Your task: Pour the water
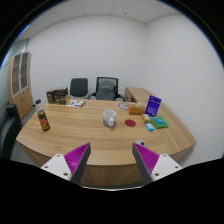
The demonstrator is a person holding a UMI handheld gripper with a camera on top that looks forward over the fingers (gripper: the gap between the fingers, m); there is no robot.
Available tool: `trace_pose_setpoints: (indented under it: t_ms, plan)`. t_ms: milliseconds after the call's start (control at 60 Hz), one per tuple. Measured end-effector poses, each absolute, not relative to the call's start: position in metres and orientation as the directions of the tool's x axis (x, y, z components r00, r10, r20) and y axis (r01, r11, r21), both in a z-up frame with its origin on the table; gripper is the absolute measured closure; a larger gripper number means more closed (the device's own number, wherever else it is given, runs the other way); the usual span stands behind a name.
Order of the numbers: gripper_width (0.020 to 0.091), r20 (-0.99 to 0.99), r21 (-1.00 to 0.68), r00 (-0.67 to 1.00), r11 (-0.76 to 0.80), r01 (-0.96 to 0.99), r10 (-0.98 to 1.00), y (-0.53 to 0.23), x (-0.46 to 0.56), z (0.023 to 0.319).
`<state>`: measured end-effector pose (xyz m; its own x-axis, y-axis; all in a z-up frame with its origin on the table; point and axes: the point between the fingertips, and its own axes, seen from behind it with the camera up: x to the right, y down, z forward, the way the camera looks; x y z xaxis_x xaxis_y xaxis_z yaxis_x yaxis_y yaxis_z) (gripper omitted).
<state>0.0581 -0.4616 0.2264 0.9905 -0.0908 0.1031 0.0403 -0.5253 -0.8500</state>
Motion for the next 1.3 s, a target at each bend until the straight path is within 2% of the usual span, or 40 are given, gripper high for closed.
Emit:
trace_pose_setpoints:
  t_ms: [283, 533, 800, 983, 1217, 1250, 1300]
  plan:
    - [0.0245, 0.134, -0.816, 0.990, -0.572, 0.083, -0.048, -0.461, 0.012, 0.196]
    - [0.0244, 0.084, -0.799, 0.996, -0.597, 0.075, 0.013, -0.445, -0.129, 0.156]
    - [0.0244, -0.031, -0.851, 0.999, -0.526, -0.017, 0.018, -0.354, -0.325, 0.155]
    - [0.0242, 0.002, -0.890, 0.999, -0.456, 0.019, 0.037, -0.271, -0.387, 0.151]
    - [0.0252, 0.026, -0.899, 0.999, -0.438, 0.012, -0.025, -0.176, -0.386, 0.099]
    - [0.0271, 0.029, -0.901, 0.999, -0.435, 0.014, -0.027, -0.167, -0.385, 0.094]
    - [0.0346, 0.043, -0.906, 0.999, -0.423, 0.028, -0.028, -0.155, -0.382, 0.088]
